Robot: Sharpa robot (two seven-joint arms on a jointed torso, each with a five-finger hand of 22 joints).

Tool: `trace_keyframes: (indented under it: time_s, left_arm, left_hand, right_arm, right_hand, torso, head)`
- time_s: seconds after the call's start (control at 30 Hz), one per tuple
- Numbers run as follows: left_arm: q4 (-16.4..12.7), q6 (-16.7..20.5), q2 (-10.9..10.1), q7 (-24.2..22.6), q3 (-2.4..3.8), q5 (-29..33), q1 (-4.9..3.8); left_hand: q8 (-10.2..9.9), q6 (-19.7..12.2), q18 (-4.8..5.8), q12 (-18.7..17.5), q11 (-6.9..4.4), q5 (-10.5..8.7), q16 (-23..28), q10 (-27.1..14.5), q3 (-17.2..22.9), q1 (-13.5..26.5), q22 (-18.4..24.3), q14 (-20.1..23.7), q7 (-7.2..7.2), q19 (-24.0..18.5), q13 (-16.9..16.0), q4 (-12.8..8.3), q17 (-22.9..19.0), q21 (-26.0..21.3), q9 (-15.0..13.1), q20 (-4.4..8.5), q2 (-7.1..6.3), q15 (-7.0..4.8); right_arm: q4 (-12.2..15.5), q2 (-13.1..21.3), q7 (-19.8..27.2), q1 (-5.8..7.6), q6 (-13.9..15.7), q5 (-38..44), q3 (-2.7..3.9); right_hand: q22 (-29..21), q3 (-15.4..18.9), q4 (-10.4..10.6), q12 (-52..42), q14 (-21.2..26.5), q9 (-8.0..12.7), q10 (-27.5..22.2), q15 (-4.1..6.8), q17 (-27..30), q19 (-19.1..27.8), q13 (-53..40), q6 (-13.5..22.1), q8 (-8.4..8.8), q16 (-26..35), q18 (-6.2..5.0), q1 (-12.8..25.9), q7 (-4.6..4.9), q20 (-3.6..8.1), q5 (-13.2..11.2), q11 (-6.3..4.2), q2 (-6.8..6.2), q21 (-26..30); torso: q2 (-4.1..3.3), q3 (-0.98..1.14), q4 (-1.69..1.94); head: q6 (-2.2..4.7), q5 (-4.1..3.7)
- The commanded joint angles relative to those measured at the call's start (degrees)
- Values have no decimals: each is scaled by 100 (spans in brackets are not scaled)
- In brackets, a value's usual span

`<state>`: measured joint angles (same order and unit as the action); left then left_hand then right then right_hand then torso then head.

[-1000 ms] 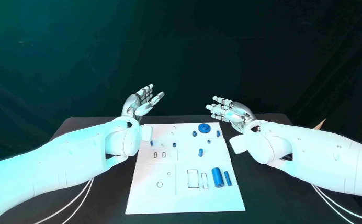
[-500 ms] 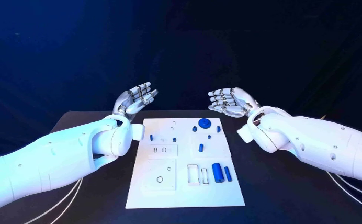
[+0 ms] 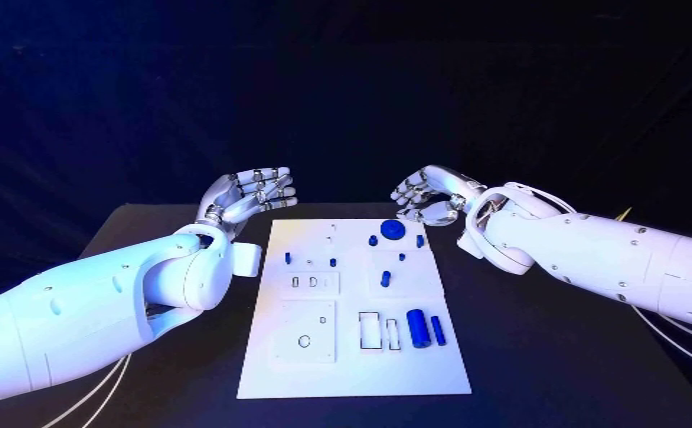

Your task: Assemble the parts on the task board

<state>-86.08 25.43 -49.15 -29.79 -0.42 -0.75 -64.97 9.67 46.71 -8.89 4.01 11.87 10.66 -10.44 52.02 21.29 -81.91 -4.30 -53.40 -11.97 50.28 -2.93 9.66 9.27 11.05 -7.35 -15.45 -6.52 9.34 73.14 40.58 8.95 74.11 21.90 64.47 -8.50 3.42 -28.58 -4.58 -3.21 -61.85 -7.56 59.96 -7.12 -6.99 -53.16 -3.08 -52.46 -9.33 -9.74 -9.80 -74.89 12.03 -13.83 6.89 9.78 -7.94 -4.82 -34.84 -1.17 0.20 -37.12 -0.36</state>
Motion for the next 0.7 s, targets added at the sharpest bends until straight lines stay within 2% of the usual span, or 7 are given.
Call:
trace_keyframes:
  time_s: [0.03,0.3,0.47,0.5,0.57,0.67,0.7]
  left_arm:
    - [-222,-85,-92,10,15,-43,-50]
    - [-606,-136,-226,22,23,-71,-180]
    - [-767,-141,-298,31,26,-76,-257]
    - [-795,-140,-313,33,26,-76,-271]
    - [-835,-141,-335,34,27,-77,-293]
    - [-883,-138,-367,37,30,-77,-323]
    - [-900,-136,-380,39,31,-77,-333]
  left_hand:
    - [84,74,-173,74,-53,109,-106,176,278,11,-109,-53,-178,119,-87,29,114,100,-86,28,-76,-29]
    - [81,88,-165,-1,-66,103,-103,224,346,31,-191,-86,-170,447,-80,-20,230,319,-77,128,-124,-64]
    - [84,97,-161,-13,-75,101,-117,239,357,37,-222,-117,-162,530,-80,-41,279,393,-76,158,-134,-80]
    - [84,97,-160,-14,-75,100,-119,240,357,38,-224,-120,-162,536,-80,-43,283,398,-76,160,-135,-82]
    - [83,97,-159,-19,-77,99,-133,241,358,44,-240,-143,-161,570,-80,-52,310,433,-74,174,-140,-90]
    - [82,97,-158,-20,-78,99,-135,241,359,44,-242,-145,-160,574,-79,-53,313,438,-74,176,-141,-91]
    - [82,97,-158,-20,-78,99,-135,241,359,44,-242,-145,-160,574,-79,-53,313,438,-74,176,-141,-91]
  right_arm:
    - [-23,-61,-338,52,-242,734,7]
    - [-148,-234,-856,157,-531,1822,21]
    - [-191,-327,-903,177,-572,2059,24]
    - [-197,-344,-905,179,-580,2084,24]
    - [-216,-378,-909,182,-598,2122,25]
    - [-250,-428,-924,184,-642,2175,25]
    - [-264,-449,-929,184,-657,2206,25]
  right_hand:
    - [146,-371,19,-43,-739,-187,595,249,-396,-816,-91,-316,-193,-312,-76,21,-102,252,96,-199,-267,-299]
    - [561,-10,61,-45,-1815,-315,743,569,-1369,-1823,-111,-452,-163,-1145,-62,-56,-223,722,96,-370,-348,-1067]
    - [920,76,104,-29,-2174,-377,751,672,-1976,-2171,-126,-517,-118,-1729,-43,-48,-264,870,103,-420,-372,-1603]
    - [1111,85,123,-64,-2370,-401,559,669,-2404,-2308,-117,-532,-94,-2355,-21,-41,-259,889,108,-406,-402,-1874]
    - [1649,-12,207,-39,-2218,-485,468,636,-4310,-2218,-150,-551,-20,-4572,13,-38,-238,889,110,-400,-429,-2497]
    - [2591,-67,250,-46,-2183,-548,399,614,-5013,-2225,-159,-543,17,-5415,91,-43,-226,863,106,-380,-464,-3370]
    - [3201,-91,273,-45,-2280,-577,376,613,-5427,-2333,-163,-533,33,-5863,155,-43,-219,843,107,-387,-474,-3928]
  torso:
    - [-179,-26,88]
    - [-389,-55,217]
    - [-480,-72,263]
    - [-494,-75,270]
    - [-528,-86,296]
    - [-563,-95,327]
    - [-574,-100,333]
  head:
    - [42,-65]
    - [89,-150]
    - [106,-204]
    - [108,-210]
    - [107,-225]
    - [114,-248]
    - [112,-251]
